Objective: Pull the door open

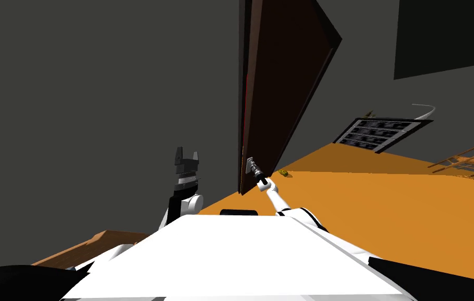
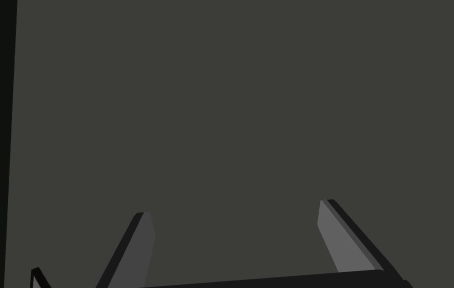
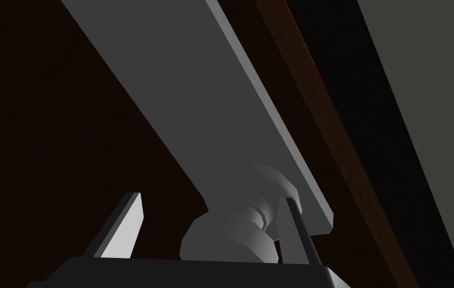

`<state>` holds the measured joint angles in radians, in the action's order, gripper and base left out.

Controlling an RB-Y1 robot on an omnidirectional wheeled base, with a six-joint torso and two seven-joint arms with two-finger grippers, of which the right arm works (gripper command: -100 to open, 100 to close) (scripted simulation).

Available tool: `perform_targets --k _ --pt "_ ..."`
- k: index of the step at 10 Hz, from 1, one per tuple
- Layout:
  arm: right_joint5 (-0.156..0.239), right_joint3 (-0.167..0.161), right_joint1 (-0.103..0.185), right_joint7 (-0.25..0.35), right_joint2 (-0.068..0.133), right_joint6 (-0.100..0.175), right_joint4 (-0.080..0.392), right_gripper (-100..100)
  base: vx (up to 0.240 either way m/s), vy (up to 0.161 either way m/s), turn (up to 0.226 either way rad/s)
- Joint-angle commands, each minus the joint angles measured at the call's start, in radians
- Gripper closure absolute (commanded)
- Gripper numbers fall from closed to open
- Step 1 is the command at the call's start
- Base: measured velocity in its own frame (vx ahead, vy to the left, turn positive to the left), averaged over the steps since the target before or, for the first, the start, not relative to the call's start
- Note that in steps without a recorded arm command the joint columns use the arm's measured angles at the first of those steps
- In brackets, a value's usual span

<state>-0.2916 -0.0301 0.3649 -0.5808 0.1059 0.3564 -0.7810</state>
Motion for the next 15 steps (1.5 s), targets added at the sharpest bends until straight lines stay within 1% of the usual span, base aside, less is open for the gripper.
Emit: perform_targets --k 1,4,5,7,10,11,14,15 --pt "0.022 0.016 0.000 0.030 0.015 -0.005 -0.005 100 -0.045 -0.047 0.159" --pt "0.064 0.012 -0.001 0.100 0.021 0.000 -0.007 100 -0.060 -0.090 0.167" --pt "0.064 0.012 -0.001 0.100 0.021 0.000 -0.007 100 -0.043 -0.063 0.090" --pt "0.096 0.010 -0.001 0.153 0.025 0.003 -0.008 100 -0.047 -0.050 0.109" --pt "0.148 0.005 -0.003 0.237 0.033 0.009 -0.009 100 -0.061 -0.073 0.180" --pt "0.148 0.005 -0.003 0.245 0.033 0.009 -0.009 100 -0.052 -0.054 0.066" --pt "0.204 0.001 -0.004 0.334 0.041 0.015 -0.011 100 -0.060 -0.067 0.156" --pt "0.204 0.001 -0.004 0.346 0.041 0.015 -0.011 100 -0.049 -0.042 0.055"
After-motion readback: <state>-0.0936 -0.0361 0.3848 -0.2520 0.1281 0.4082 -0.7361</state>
